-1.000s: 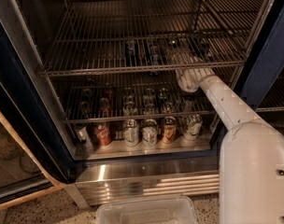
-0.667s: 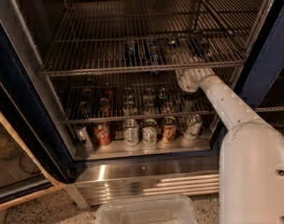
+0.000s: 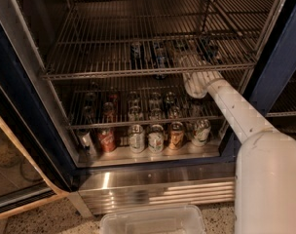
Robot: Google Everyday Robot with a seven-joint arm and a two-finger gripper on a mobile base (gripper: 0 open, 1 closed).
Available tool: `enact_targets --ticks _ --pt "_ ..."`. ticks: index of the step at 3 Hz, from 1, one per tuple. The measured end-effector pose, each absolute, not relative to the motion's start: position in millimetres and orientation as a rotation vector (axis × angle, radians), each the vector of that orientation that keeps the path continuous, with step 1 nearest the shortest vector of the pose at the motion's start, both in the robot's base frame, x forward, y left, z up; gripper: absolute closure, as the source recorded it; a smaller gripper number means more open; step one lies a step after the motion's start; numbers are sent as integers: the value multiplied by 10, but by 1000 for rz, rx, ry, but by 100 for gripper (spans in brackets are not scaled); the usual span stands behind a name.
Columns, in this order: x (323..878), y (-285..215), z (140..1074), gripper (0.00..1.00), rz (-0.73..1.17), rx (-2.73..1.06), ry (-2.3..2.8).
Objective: Pick green can from middle shelf of fridge
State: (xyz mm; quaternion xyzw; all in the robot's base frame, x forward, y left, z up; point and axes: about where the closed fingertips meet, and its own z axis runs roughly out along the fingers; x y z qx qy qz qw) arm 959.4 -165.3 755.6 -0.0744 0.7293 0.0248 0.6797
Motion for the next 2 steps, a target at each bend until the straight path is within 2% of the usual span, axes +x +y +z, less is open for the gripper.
enact_targets --ticks 2 --pt "9312 -1709 7677 100 62 -113 1614"
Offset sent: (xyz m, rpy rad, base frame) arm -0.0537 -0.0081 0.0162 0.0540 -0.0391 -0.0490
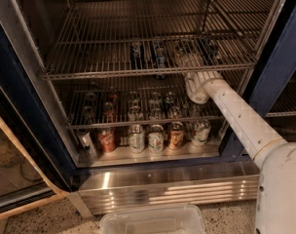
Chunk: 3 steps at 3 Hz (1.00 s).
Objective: Pick green can from middle shelf of fridge
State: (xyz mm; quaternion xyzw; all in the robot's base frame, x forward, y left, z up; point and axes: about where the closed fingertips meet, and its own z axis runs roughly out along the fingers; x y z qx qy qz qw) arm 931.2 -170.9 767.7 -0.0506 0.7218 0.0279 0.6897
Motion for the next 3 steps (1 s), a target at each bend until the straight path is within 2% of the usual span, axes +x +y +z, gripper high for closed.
enact_targets --ticks 2,3 --pt "8889 -1655 7813 100 58 -126 1594" --pt "8889 -1655 7813 100 58 -126 1595"
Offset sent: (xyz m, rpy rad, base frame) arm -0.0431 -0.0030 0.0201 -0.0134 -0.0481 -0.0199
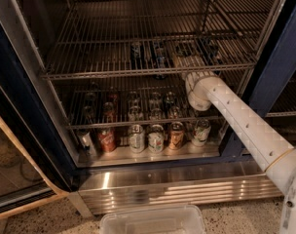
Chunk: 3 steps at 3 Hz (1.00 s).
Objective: Pick green can from middle shelf of fridge
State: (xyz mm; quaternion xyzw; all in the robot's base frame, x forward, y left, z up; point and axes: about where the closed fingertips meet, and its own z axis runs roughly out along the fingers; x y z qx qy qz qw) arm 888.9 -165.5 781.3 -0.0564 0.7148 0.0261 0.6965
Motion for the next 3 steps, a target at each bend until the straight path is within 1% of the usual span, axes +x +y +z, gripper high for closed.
enact_targets --ticks 1,3 --pt "8822 -1677 7799 100 53 -109 1604" --pt "8491 -1666 7793 100 48 -80 1632"
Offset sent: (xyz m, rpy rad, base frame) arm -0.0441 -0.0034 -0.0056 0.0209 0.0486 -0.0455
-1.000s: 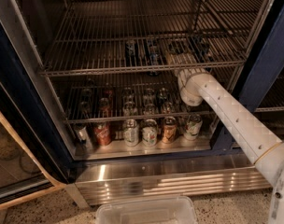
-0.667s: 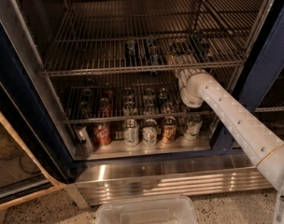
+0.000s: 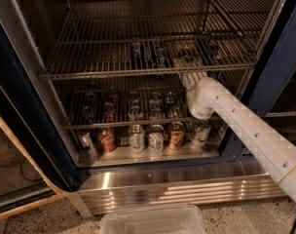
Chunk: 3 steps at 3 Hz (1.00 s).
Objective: Pick green can from middle shelf of fridge
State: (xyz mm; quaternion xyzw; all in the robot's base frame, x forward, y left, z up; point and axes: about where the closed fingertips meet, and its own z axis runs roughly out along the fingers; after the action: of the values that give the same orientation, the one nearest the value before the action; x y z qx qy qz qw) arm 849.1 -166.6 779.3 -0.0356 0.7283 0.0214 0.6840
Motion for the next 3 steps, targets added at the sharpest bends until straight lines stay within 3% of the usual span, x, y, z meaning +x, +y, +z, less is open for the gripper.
enact_targets --ticks 2,3 --pt "7797 -1490 7877 100 98 -93 1659" --pt "7797 -1489 7877 100 98 -93 1659"
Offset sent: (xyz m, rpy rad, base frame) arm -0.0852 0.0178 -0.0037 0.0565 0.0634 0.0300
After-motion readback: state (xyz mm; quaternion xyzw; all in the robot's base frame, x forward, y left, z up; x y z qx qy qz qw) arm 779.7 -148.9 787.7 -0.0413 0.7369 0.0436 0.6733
